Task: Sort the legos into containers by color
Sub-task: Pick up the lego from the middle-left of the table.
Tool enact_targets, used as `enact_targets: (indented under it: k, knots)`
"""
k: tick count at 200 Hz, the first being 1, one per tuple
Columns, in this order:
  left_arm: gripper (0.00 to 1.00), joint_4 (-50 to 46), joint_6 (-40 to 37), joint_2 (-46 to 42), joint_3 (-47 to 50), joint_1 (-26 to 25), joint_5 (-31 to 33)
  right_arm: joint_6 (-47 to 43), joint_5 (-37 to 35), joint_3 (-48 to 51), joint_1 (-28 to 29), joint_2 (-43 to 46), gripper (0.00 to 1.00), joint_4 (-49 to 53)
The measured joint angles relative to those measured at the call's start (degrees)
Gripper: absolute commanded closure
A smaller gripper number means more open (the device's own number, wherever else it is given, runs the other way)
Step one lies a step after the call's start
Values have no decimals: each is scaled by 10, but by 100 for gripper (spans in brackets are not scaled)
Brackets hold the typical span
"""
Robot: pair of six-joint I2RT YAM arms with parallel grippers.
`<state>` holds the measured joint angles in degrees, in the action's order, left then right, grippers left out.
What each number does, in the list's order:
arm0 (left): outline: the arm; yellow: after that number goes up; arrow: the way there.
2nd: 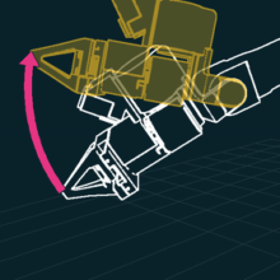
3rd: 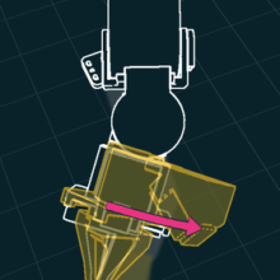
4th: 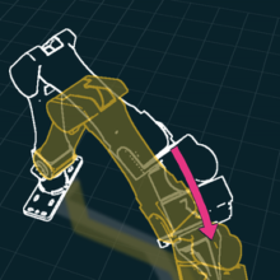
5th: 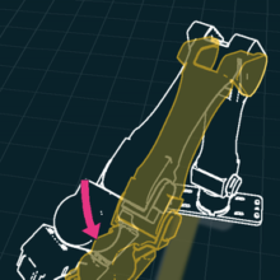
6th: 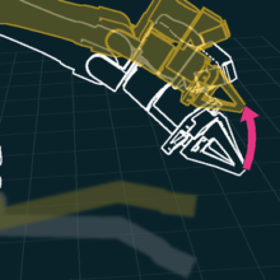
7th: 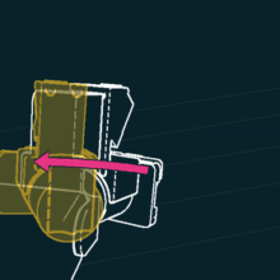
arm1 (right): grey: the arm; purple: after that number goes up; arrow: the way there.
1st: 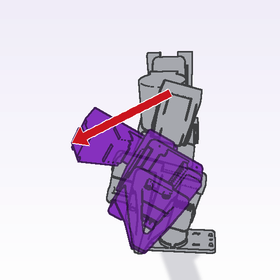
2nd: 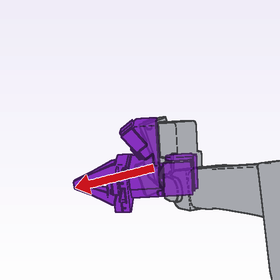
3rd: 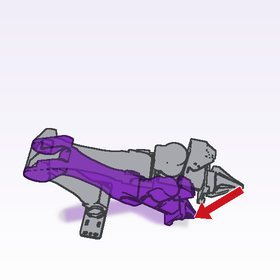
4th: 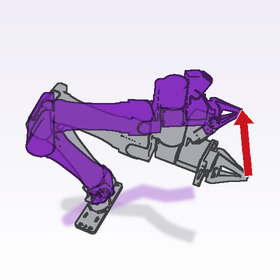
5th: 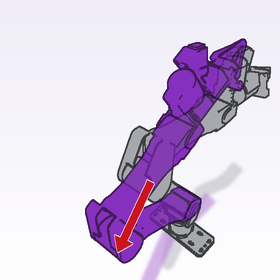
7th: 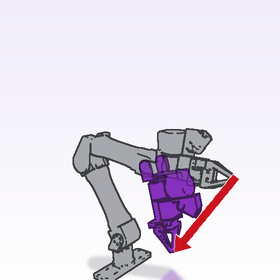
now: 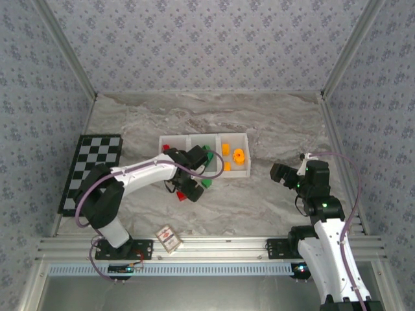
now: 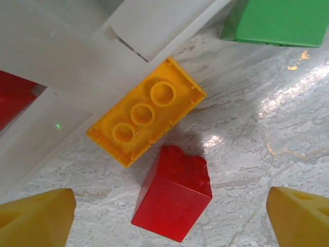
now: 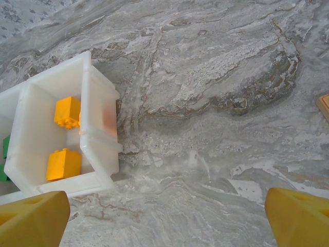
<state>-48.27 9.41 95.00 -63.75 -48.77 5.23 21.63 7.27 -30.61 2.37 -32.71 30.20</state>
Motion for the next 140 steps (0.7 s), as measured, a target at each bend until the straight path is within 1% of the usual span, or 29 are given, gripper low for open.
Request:
enact_targets:
  k: [20,53,93,112,124,140]
  knots:
    - [17,-2,-4,16,-1,0,2,0,0,0,0,-3,0,0]
    - [24,-2,-6,41,-1,0,4,0,0,0,-2,-3,0,0]
    - [42,-2,-1,42,-1,0,6,0,-2,0,-3,-3,0,0]
    - [43,-2,1,42,0,0,8,0,-4,0,-3,-3,0,0]
    - [46,-2,3,42,0,0,8,0,-4,0,-3,-3,0,0]
    - [47,-2,7,42,0,0,8,0,-4,0,-3,-3,0,0]
